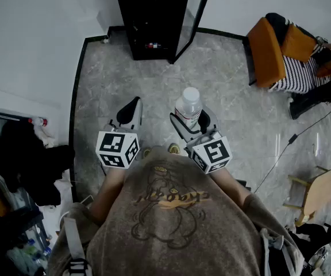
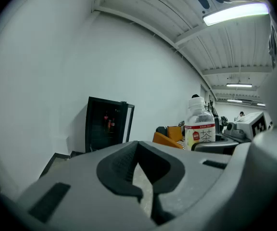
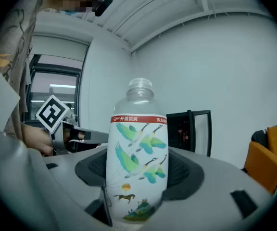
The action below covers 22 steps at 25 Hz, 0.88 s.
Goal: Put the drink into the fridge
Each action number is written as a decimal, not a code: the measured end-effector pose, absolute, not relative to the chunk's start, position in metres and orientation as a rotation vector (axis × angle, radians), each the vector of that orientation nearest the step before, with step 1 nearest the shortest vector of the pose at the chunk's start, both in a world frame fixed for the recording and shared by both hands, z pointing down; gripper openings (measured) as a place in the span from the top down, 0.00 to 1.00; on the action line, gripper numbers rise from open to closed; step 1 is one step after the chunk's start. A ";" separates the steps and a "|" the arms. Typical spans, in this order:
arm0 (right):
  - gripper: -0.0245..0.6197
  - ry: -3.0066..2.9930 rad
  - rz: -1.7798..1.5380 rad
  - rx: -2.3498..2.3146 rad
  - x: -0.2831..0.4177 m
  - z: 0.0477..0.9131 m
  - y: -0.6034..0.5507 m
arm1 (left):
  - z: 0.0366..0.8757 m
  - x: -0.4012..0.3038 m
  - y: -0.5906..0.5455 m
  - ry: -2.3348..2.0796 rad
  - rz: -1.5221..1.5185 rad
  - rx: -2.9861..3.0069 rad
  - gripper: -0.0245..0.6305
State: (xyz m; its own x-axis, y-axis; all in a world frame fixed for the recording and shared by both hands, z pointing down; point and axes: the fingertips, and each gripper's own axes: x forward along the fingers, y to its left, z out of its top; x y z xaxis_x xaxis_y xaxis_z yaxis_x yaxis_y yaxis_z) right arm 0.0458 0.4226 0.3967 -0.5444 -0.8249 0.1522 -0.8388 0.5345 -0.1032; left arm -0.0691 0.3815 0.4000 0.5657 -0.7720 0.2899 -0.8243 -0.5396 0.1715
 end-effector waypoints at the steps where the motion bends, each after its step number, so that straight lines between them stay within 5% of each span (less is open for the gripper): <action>1: 0.48 -2.676 0.251 1.454 0.046 0.397 0.422 | 0.400 -0.068 0.382 -1.315 0.261 2.514 0.96; 22: 0.48 -2.784 0.281 1.338 0.086 0.392 0.430 | 0.399 -0.022 0.388 -1.381 0.242 2.490 0.96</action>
State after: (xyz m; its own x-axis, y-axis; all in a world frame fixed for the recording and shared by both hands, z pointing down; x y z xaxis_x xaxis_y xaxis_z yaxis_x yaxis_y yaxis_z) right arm 0.0865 0.4300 0.3923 -0.6272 -0.7705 0.1139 -0.7777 0.6116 -0.1454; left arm -0.0223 0.3882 0.3992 0.5284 -0.8016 0.2798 -0.8489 -0.5024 0.1639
